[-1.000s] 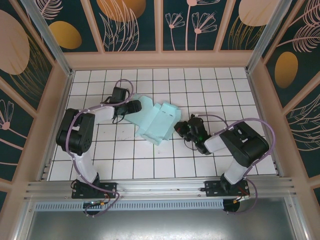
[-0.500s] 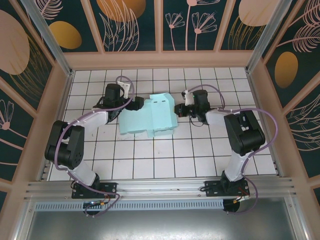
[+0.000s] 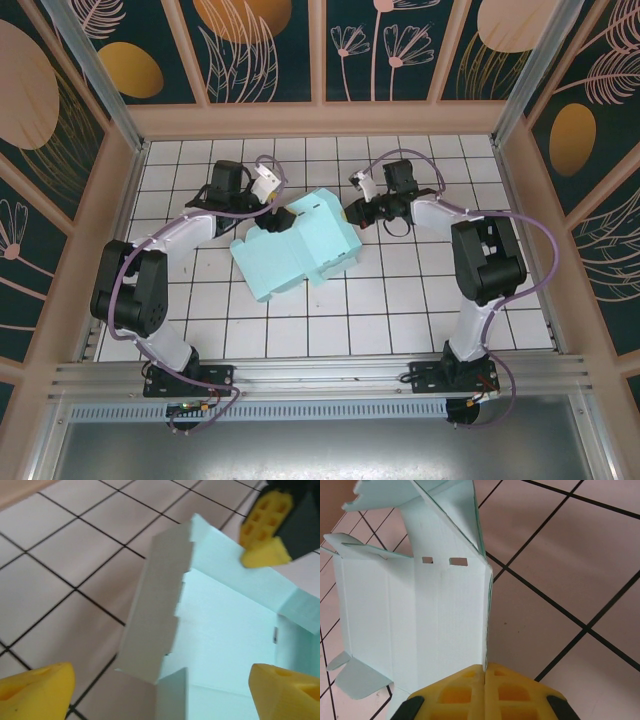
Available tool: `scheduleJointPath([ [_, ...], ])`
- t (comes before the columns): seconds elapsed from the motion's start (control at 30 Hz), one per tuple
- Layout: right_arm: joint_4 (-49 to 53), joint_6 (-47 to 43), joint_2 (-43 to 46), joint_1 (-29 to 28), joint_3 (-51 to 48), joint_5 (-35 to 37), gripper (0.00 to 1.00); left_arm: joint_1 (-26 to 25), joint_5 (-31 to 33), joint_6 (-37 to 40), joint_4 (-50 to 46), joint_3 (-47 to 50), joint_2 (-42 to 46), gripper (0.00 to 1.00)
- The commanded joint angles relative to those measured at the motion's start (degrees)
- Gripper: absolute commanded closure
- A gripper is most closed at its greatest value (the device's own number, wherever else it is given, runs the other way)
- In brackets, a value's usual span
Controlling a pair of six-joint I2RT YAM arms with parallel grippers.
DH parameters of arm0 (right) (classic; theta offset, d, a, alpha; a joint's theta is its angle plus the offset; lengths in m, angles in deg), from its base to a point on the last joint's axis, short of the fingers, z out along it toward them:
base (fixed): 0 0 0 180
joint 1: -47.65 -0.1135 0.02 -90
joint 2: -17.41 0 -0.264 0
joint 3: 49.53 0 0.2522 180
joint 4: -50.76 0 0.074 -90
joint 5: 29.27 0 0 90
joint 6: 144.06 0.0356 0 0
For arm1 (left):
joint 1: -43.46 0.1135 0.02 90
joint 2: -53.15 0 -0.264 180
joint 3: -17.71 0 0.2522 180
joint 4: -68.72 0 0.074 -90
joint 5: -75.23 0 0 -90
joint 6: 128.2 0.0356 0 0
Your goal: Fold the paper box
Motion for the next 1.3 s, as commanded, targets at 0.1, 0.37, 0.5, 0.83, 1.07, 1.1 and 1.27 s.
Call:
scheduleJointPath([
  [0.1, 4.4, -2.9, -1.4, 0.8, 2.9, -4.0, 1.00, 0.0, -3.3, 4.2, -0.9, 1.0, -1.2, 0.07],
  [0.37, 10.9, -10.1, 0.8, 1.3, 2.9, -7.5, 1.00, 0.0, -1.3, 5.2, -1.4, -0.2, -5.4, 0.22],
  [0.5, 12.9, -12.3, 1.9, 2.4, 2.9, -9.3, 1.00, 0.0, -0.7, 5.4, -2.0, -0.6, -5.6, 0.24],
  [0.83, 15.8, -15.8, 4.7, 4.1, 2.3, -12.8, 1.00, 0.5, -4.3, 1.7, -2.6, -1.7, -8.0, 0.35],
  [1.07, 12.0, -9.6, 6.3, 3.5, 1.6, -8.5, 1.00, 0.4, -7.8, -0.3, -0.6, -2.1, -7.7, 0.34],
  [1.1, 11.1, -8.1, 6.4, 3.2, 1.4, -6.9, 1.00, 0.5, -9.1, -1.1, 0.7, -1.7, -7.3, 0.35],
  [1.27, 11.7, -7.3, 5.2, 1.5, 1.2, -3.3, 1.00, 0.4, -7.8, -4.2, 5.8, -0.8, -6.6, 0.29],
])
